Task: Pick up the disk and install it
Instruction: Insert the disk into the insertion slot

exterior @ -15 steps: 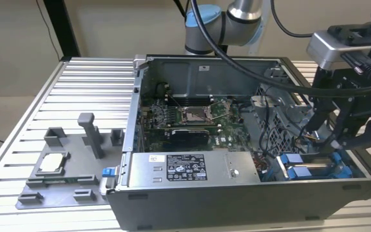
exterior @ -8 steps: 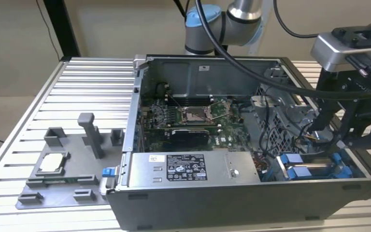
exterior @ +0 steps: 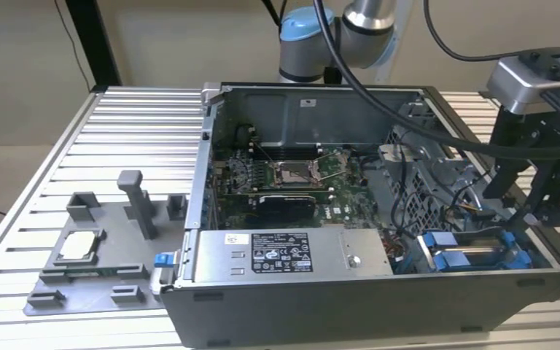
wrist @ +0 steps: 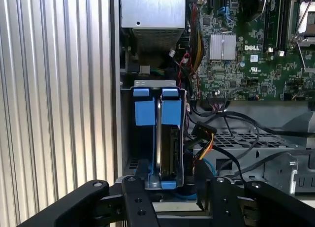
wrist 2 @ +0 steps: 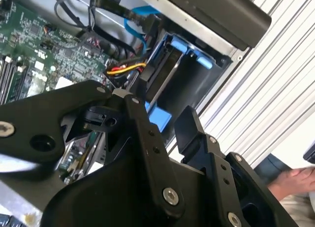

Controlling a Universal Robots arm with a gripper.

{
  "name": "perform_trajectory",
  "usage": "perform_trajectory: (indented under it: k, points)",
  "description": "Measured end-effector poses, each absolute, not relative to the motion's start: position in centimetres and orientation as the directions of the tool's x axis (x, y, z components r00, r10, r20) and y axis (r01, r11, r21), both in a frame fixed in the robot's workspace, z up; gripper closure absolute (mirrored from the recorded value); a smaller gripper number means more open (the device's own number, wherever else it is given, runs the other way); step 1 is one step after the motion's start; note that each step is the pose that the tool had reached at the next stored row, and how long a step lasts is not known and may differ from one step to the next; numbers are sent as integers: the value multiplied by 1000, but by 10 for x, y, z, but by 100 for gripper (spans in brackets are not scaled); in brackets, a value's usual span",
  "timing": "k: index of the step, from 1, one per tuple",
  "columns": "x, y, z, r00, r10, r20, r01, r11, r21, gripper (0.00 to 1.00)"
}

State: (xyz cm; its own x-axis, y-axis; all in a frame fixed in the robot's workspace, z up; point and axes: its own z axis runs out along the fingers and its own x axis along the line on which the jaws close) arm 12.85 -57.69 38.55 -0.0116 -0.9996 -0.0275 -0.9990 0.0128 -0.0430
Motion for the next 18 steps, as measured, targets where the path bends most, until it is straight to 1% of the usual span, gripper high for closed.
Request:
perform_trajectory:
  k: [10,18]
  points:
    - [129,-570,371,-53,-998,-26,-998,54,-43,0]
    - [129,-563,367,-78,-997,-25,-996,79,-44,0]
